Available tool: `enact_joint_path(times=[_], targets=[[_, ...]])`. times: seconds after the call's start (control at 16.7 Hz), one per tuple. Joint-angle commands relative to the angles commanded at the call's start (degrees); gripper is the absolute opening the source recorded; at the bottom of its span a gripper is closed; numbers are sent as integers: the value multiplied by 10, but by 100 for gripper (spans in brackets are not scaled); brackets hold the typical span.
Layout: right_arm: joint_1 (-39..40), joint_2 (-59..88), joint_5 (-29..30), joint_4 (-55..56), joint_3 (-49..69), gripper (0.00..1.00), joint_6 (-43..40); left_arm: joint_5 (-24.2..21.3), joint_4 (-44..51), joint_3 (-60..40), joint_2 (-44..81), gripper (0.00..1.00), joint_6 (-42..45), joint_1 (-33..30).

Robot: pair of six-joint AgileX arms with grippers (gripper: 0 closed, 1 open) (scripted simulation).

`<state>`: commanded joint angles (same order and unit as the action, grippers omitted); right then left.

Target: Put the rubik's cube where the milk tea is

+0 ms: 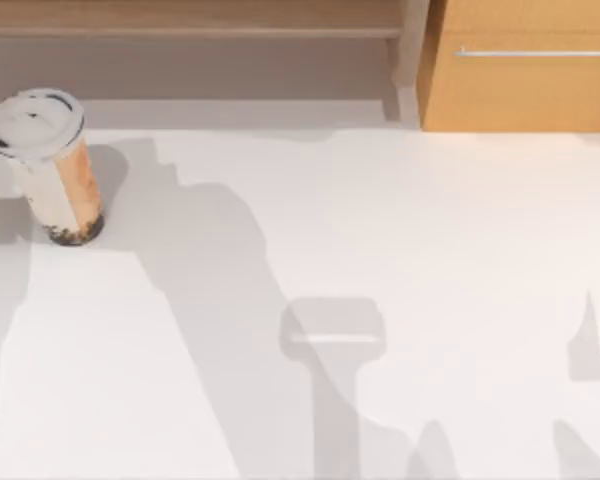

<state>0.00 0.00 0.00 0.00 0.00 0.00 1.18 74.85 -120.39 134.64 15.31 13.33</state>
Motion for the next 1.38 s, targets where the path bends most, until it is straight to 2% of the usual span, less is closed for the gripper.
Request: enact_joint_path(times=[0.42, 0.96, 1.2, 1.38], targets=[[0, 0, 0, 0, 0, 100, 0, 0, 0, -1, 3, 0, 3, 0], [0, 0, 0, 0, 0, 100, 0, 33, 19, 17, 8, 0, 57, 14], [0, 0, 0, 0, 0, 100, 0, 29, 27, 33, -1, 0, 48, 6], [0, 0, 0, 0, 0, 100, 0, 12, -4, 35, -3, 0, 21, 3]])
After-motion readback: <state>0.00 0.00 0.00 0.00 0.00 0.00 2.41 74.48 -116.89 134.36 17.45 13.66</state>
